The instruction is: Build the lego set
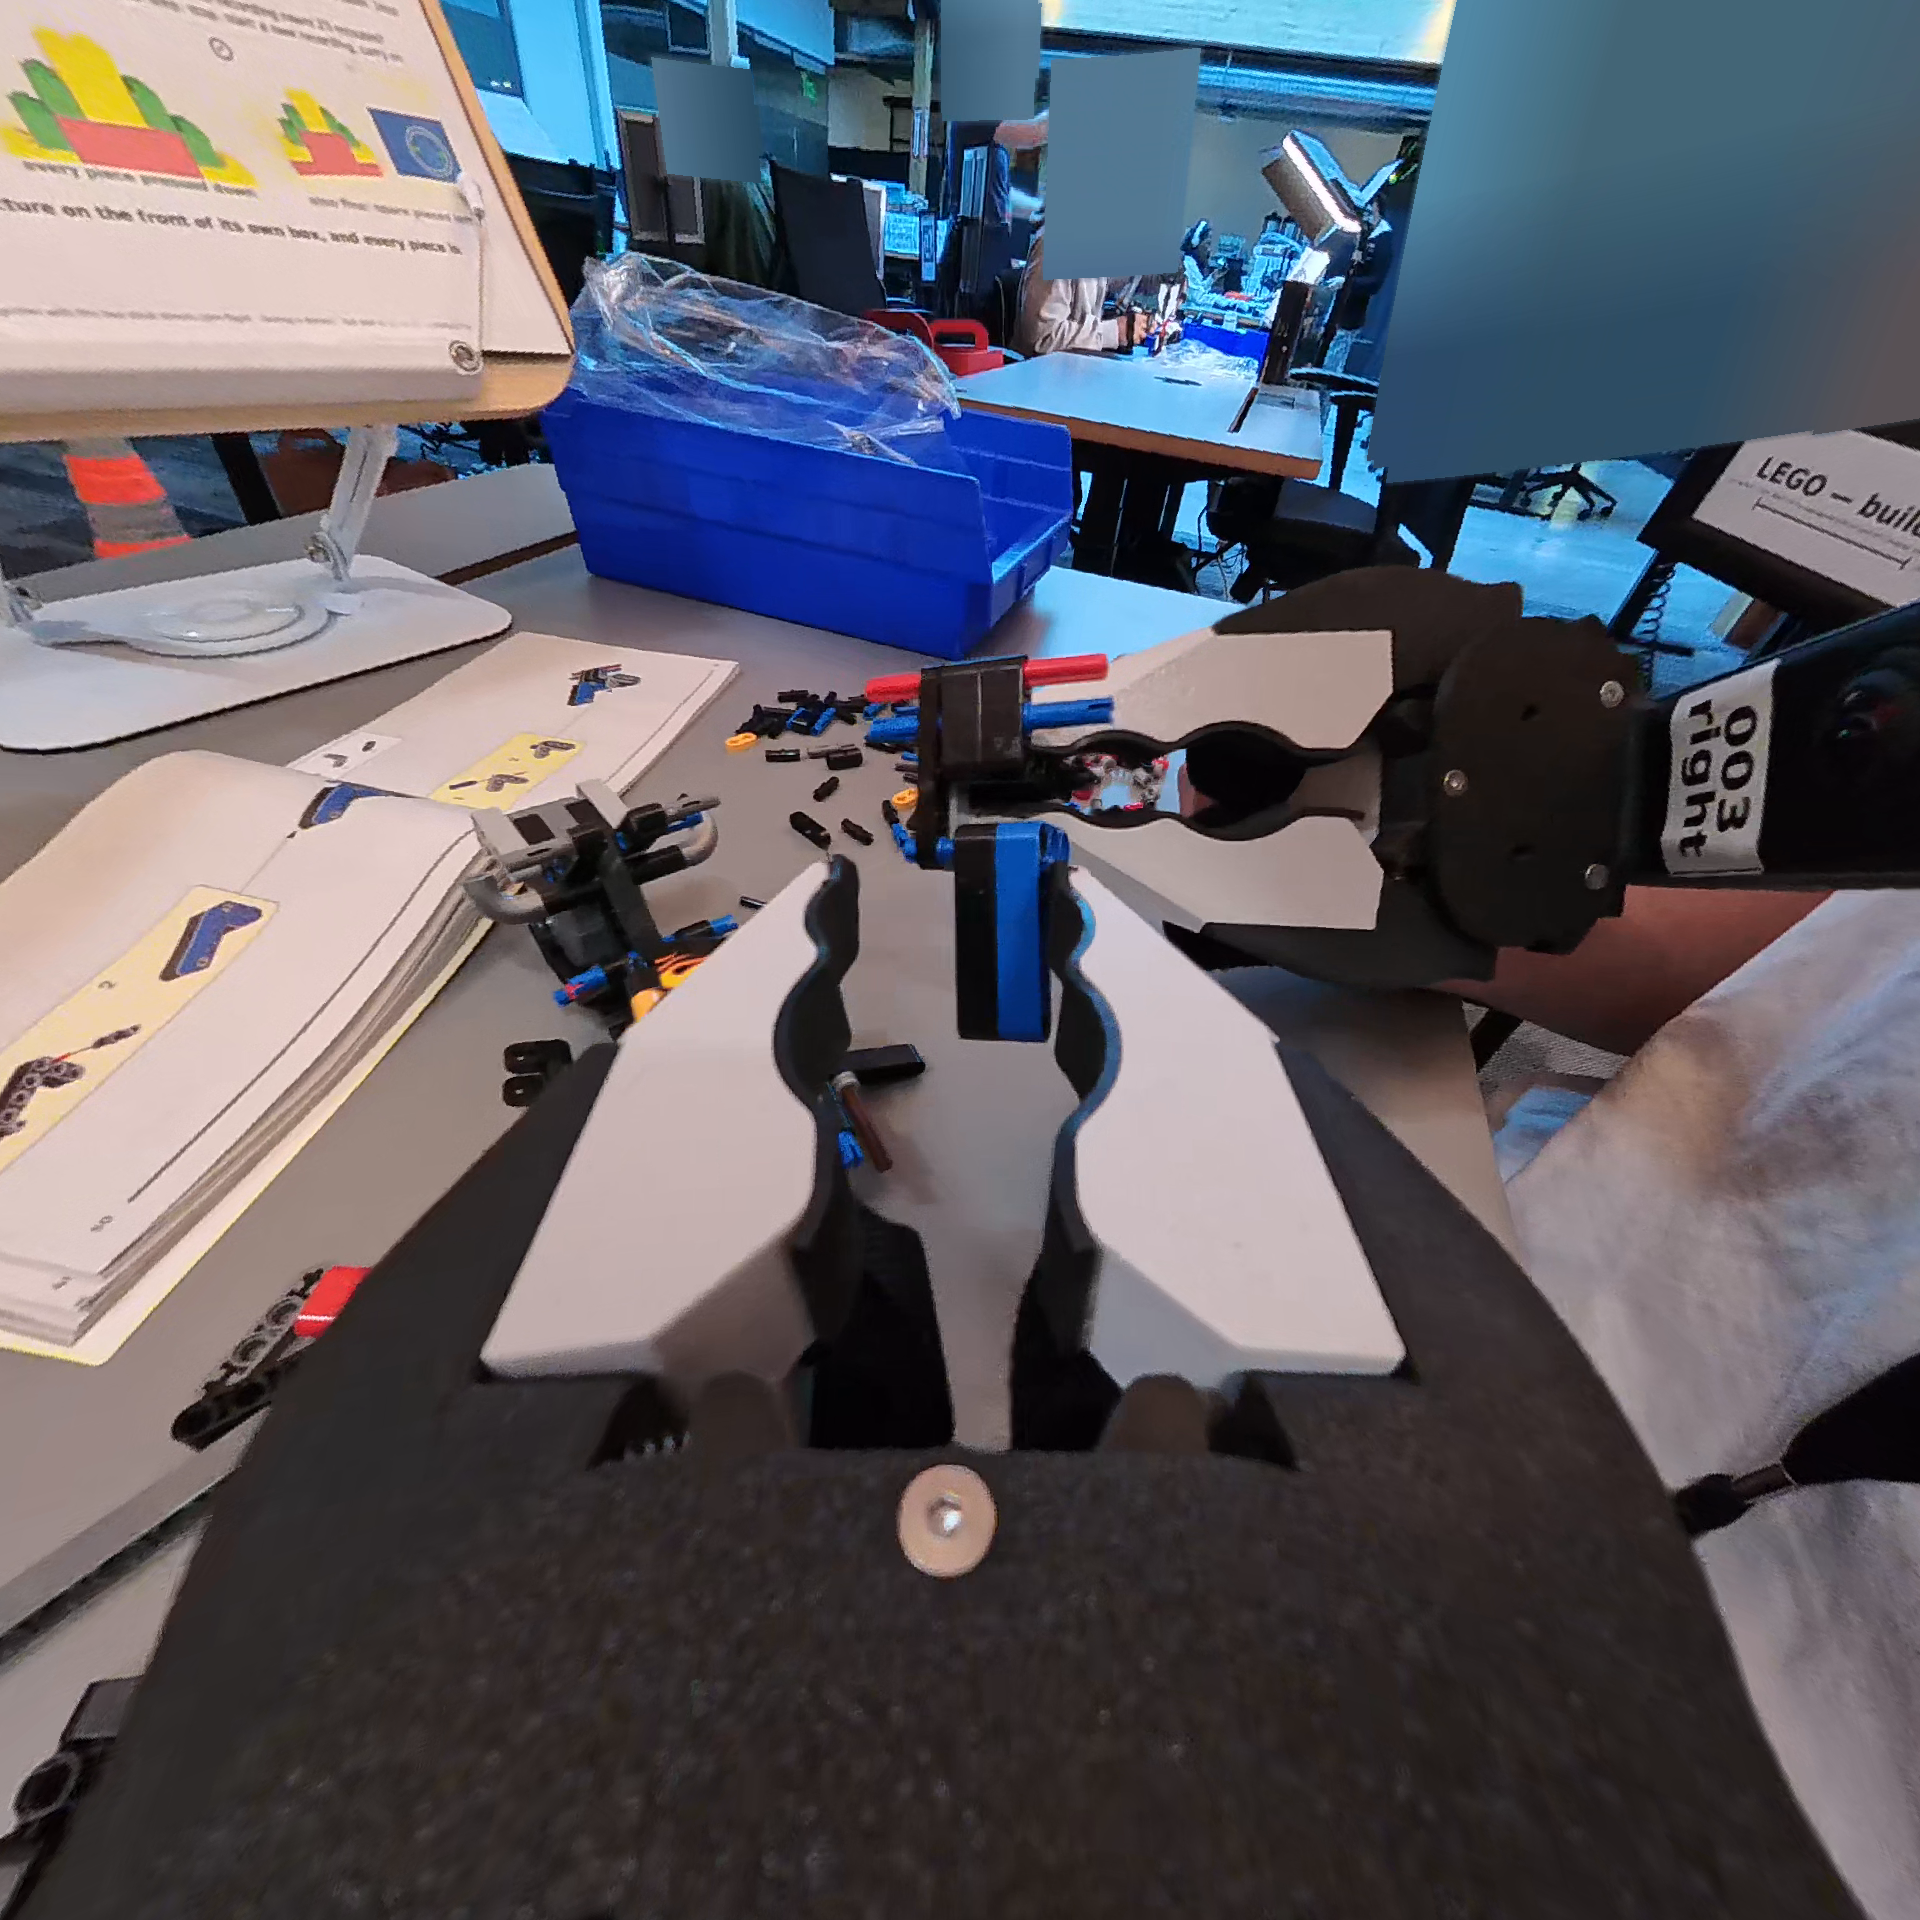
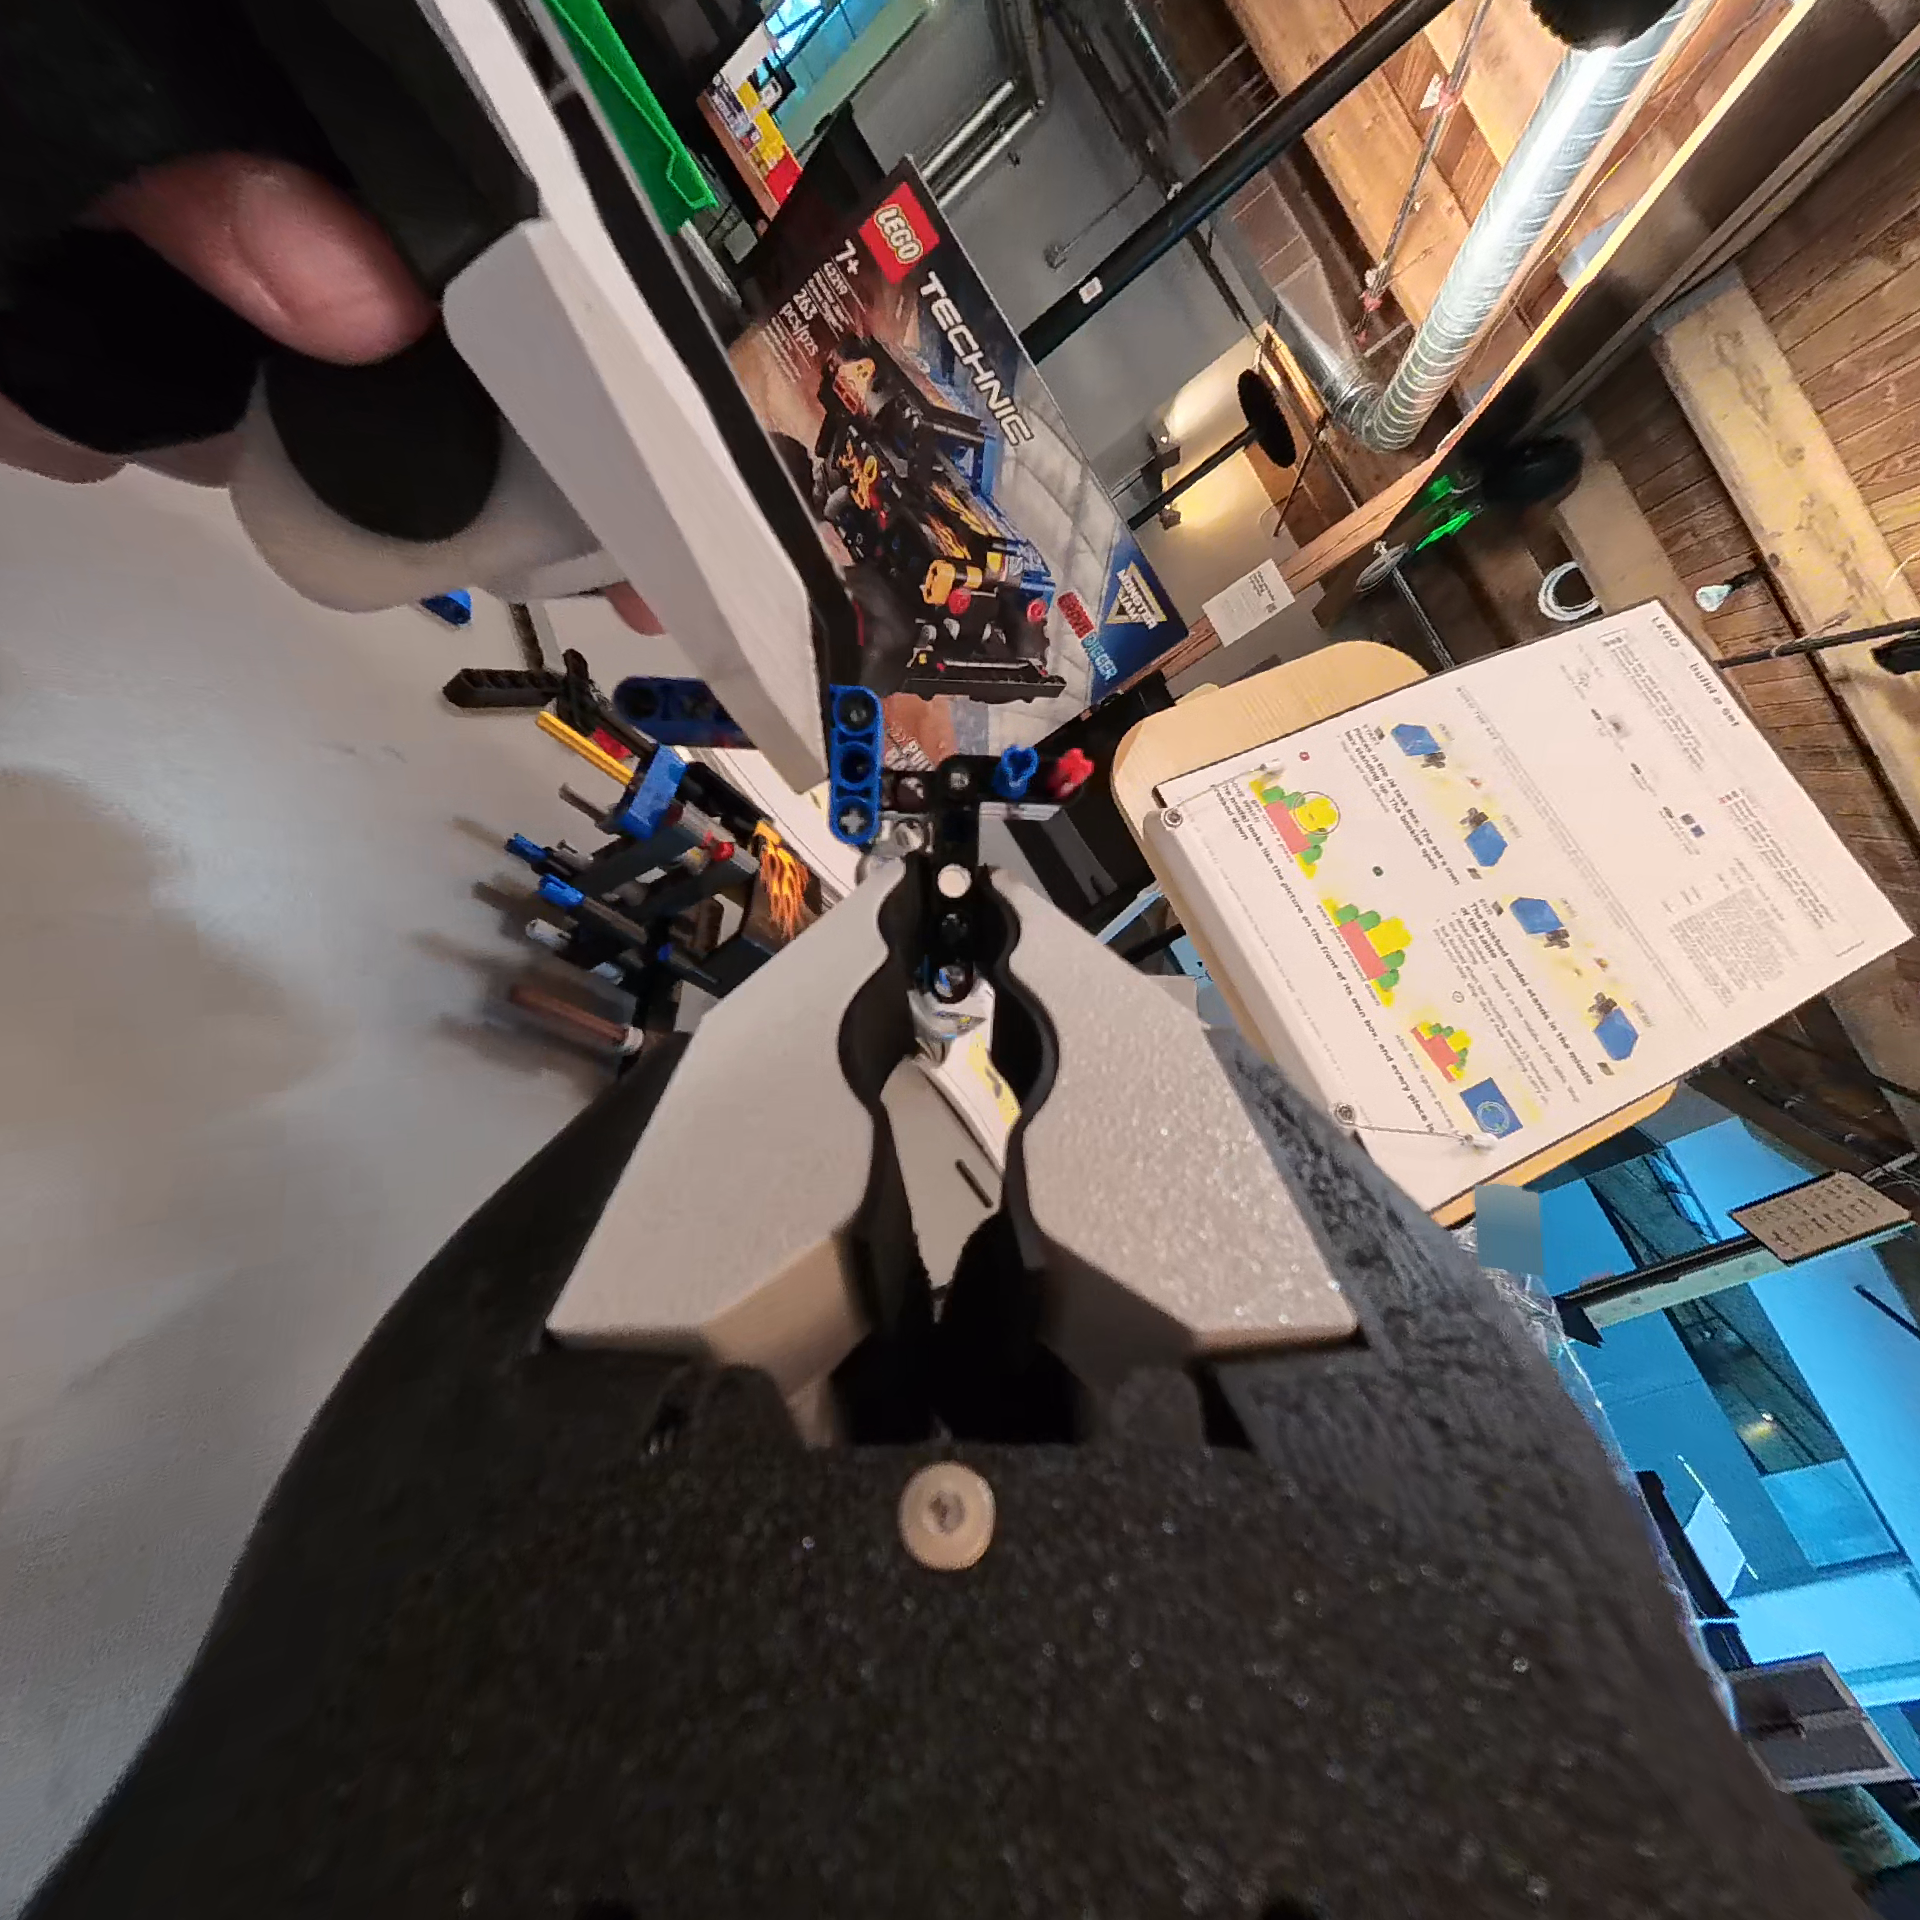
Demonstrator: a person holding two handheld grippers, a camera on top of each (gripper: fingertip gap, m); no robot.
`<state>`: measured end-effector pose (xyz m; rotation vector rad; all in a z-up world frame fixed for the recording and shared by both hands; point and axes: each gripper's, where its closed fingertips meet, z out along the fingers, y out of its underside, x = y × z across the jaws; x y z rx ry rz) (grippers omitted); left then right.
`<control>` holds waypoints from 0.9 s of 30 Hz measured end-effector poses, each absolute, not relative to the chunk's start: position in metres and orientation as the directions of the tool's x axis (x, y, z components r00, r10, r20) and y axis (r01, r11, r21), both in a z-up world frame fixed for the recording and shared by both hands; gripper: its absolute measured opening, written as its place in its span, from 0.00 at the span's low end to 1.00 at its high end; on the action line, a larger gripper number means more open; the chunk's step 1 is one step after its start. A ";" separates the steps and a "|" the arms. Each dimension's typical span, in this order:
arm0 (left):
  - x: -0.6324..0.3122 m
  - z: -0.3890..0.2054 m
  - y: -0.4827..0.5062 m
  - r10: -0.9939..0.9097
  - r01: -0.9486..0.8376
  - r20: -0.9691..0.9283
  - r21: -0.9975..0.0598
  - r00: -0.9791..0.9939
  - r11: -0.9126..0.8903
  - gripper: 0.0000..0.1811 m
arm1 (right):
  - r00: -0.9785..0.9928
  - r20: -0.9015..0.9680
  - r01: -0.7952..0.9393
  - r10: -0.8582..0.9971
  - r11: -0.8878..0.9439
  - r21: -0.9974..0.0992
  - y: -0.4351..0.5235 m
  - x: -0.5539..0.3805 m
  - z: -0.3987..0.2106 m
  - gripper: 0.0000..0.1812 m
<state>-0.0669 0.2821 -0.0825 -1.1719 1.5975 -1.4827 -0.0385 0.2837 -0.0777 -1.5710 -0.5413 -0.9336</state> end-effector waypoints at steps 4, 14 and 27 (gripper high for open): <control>-0.067 -0.084 0.281 -0.910 -0.189 0.121 -0.981 -0.396 -0.048 0.19 | 0.581 0.801 0.770 -0.141 -0.224 -0.598 0.285 -0.038 -0.080 0.04; -0.072 -0.088 0.271 -0.858 -0.238 0.189 -0.968 -0.477 -0.081 0.17 | 0.536 0.837 0.819 -0.108 -0.174 -0.547 0.284 -0.045 -0.080 0.04; -0.075 -0.085 0.268 -0.893 -0.110 -0.082 -0.983 -0.443 0.145 0.16 | 0.629 0.769 0.761 -0.111 -0.112 -0.639 0.282 -0.051 -0.078 0.06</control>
